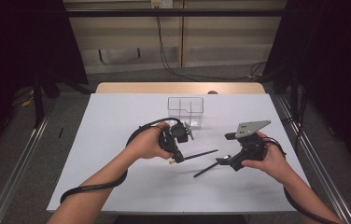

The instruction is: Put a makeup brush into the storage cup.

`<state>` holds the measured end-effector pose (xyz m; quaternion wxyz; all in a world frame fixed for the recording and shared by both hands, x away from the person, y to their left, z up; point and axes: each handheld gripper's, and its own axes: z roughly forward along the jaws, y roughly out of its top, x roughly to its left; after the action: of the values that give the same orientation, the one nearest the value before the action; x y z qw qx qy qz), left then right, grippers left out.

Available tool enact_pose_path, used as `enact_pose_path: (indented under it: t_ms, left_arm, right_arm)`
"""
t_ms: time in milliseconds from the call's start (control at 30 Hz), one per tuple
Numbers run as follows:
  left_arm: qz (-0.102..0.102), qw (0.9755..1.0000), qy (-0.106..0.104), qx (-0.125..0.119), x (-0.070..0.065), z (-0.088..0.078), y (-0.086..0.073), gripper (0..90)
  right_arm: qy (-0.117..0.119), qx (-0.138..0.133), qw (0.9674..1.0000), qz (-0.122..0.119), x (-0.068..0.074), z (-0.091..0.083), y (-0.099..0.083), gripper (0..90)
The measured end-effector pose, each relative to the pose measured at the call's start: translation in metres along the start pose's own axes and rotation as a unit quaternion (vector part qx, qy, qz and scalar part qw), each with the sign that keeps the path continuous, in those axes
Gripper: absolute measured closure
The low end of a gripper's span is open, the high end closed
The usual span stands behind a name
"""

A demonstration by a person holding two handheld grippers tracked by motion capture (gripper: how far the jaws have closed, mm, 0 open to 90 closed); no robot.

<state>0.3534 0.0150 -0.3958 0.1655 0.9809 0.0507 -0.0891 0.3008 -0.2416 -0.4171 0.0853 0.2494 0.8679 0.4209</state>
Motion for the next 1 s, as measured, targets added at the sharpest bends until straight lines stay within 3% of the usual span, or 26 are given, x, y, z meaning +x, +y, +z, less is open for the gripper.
enact_pose_path:
  t_ms: [300,533,600,1000]
  left_arm:
    - [0.007,1.0000,0.000,0.002,-0.002,0.000,0.004,84.4]
    - [0.010,0.9999,0.001,0.002,-0.002,0.002,0.006,84.4]
    - [0.015,0.9998,-0.003,0.012,-0.002,0.001,0.007,84.4]
    - [0.016,0.9998,-0.001,0.007,-0.001,0.001,0.010,84.4]
  right_arm:
    - [0.011,0.058,0.9976,-0.036,0.000,0.006,0.018,6.0]
    - [0.026,0.100,0.9931,-0.057,-0.002,0.013,0.029,14.7]
    - [0.031,0.112,0.9911,-0.066,-0.002,0.014,0.032,18.3]
    - [0.054,0.142,0.9839,-0.093,0.000,0.020,0.044,35.9]
